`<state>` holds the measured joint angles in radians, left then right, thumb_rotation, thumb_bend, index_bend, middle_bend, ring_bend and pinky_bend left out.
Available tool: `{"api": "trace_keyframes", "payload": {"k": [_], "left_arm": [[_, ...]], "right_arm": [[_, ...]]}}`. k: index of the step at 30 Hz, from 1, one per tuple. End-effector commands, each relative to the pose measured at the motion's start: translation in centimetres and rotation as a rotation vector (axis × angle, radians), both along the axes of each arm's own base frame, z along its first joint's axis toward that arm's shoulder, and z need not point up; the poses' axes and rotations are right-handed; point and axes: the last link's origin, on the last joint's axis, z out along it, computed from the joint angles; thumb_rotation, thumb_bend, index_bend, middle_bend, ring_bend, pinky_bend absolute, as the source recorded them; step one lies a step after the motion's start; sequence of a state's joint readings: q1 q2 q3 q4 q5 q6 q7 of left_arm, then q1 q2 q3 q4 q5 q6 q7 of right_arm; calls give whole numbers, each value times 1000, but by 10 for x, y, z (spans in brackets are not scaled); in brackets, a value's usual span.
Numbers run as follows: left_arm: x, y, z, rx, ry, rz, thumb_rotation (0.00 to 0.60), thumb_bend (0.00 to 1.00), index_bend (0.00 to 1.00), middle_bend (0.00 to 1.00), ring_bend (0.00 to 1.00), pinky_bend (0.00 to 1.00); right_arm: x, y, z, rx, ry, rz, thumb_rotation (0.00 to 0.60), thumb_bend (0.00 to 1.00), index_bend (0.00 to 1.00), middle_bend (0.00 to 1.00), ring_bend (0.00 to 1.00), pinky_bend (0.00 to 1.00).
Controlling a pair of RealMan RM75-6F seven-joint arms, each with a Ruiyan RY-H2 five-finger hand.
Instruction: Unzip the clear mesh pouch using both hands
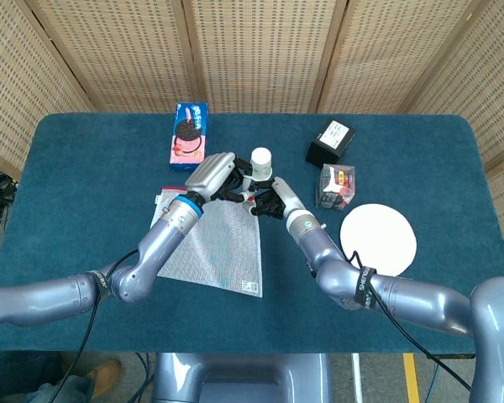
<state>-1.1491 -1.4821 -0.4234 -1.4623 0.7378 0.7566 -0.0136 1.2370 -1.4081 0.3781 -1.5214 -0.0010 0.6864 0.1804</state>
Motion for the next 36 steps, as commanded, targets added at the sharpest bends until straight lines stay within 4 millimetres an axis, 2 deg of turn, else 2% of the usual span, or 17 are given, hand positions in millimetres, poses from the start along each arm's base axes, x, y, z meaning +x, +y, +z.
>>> {"api": "trace_keyframes", "payload": {"k": [1, 10, 18, 24, 36], "left_arm": [[0, 0, 0, -1, 0, 0, 600, 815, 718, 969, 988, 1000], [0, 1, 0, 0, -2, 0, 600, 815, 718, 969, 988, 1000], [-3, 2, 3, 10, -2, 5, 600, 815, 734, 971, 988, 1000], [-10, 5, 5, 19, 5, 20, 600, 823, 805, 974, 988, 1000], [-15, 9, 7, 30, 7, 39, 600, 923, 884, 979, 994, 1000]], "right_arm": [[0, 0, 1, -1, -6, -2, 600, 620, 617, 904, 859, 1000], [1, 3, 3, 4, -4, 8, 600, 878, 679, 909, 859, 1000], [0, 4, 6, 3, -17, 8, 600, 911, 719, 911, 861, 1000], [1, 4, 10, 0, -41, 10, 600, 916, 722, 913, 862, 1000], [1, 5, 16, -6, -49, 16, 600, 916, 723, 913, 862, 1000]]}}
